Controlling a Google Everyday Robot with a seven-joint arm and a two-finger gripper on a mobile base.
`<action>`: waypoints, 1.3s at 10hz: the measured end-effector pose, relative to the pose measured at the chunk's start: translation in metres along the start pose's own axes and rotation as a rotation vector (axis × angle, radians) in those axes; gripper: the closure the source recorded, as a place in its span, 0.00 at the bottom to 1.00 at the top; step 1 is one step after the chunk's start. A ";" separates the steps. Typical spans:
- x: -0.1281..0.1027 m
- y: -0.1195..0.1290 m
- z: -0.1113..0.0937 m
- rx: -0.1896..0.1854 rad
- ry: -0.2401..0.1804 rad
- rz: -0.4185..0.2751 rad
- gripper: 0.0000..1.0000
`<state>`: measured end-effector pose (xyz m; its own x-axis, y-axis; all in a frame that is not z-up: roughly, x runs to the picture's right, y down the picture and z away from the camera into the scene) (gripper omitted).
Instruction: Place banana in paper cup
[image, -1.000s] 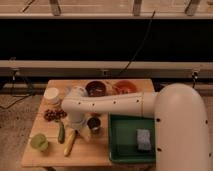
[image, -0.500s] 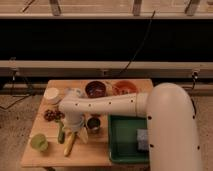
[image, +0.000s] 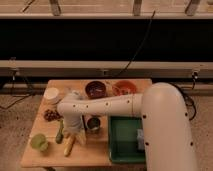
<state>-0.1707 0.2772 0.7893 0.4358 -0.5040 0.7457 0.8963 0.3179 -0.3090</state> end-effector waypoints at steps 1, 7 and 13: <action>0.000 0.002 0.001 -0.004 -0.001 0.002 0.52; -0.013 0.007 -0.033 0.029 -0.011 -0.017 1.00; -0.004 -0.032 -0.093 0.103 -0.022 -0.084 1.00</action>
<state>-0.1936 0.1946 0.7409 0.3570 -0.5147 0.7795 0.9159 0.3569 -0.1838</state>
